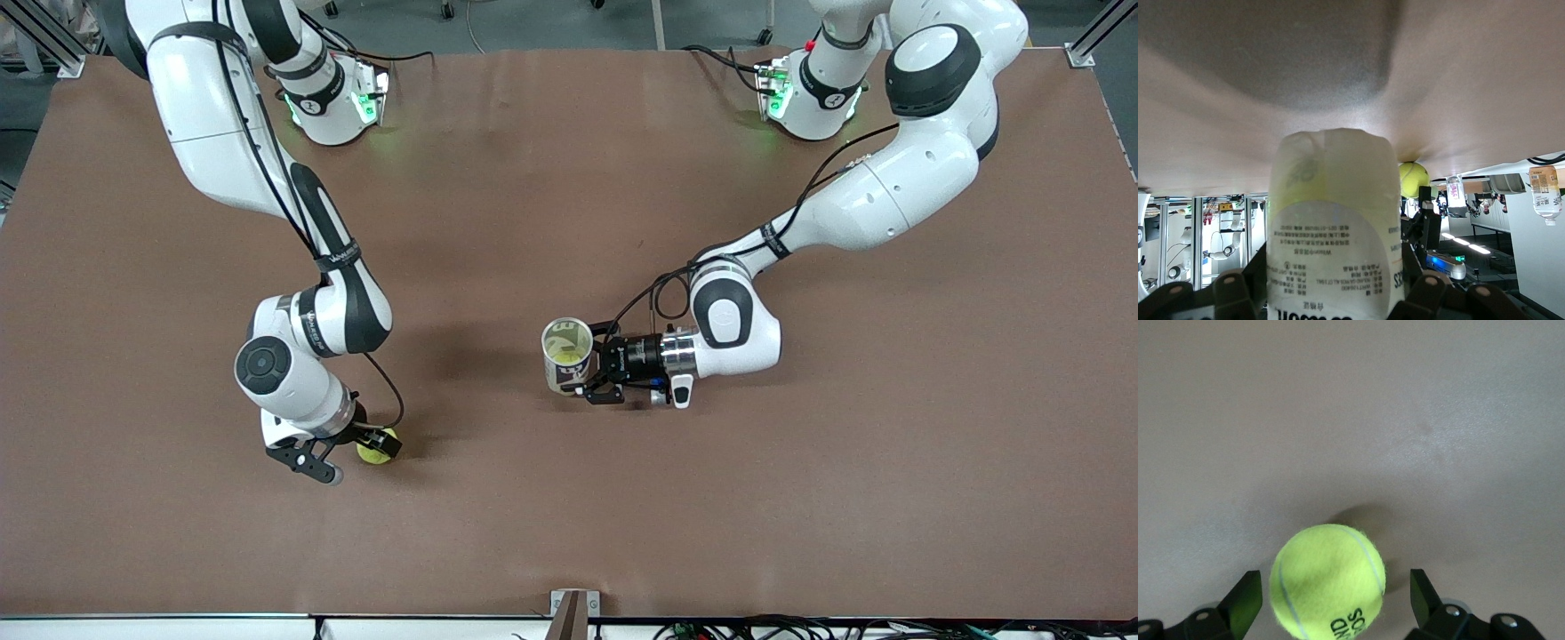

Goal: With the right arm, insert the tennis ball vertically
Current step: 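Grasp the second tennis ball with the right gripper, then carry the second ball with the right gripper to the can opening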

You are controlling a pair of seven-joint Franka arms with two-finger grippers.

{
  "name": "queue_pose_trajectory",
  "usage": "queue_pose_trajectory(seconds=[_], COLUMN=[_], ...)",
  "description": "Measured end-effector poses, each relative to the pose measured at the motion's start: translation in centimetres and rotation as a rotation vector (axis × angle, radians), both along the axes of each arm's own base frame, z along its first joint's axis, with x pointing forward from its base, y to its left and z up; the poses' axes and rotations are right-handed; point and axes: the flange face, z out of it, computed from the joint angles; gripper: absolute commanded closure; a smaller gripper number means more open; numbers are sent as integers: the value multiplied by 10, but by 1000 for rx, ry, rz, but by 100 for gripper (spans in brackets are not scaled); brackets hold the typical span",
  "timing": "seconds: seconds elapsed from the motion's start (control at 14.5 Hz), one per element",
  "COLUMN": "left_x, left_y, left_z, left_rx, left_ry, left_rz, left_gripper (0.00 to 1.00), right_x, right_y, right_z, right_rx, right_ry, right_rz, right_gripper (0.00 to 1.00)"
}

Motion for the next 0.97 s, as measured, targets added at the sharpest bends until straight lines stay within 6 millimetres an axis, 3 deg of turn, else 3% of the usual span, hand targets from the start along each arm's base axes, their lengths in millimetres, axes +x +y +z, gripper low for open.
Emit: queue_pose_trajectory(seconds=[0.14, 0.21, 0.28, 0.35, 0.42, 0.76, 0.97], left_x=[0, 0, 0, 0, 0, -1, -2], left_y=[0, 0, 0, 0, 0, -2, -3], left_z=[0, 0, 0, 0, 0, 0, 0], left_rx=[0, 0, 0, 0, 0, 0, -1], left_ry=[0, 0, 0, 0, 0, 0, 1], left_rz=[0, 0, 0, 0, 0, -3, -4], left_gripper=[23, 23, 23, 23, 23, 23, 23], right_x=[0, 0, 0, 0, 1, 0, -5], right_y=[0, 0, 1, 2, 2, 9, 44], right_z=[-1, -1, -1, -1, 0, 1, 30], right_rx=[0, 1, 1, 3, 3, 12, 48], right_ry=[-2, -5, -8, -9, -13, -5, 53], right_rz=[0, 0, 1, 2, 2, -16, -69], right_gripper=[23, 35, 54, 82, 97, 100, 100])
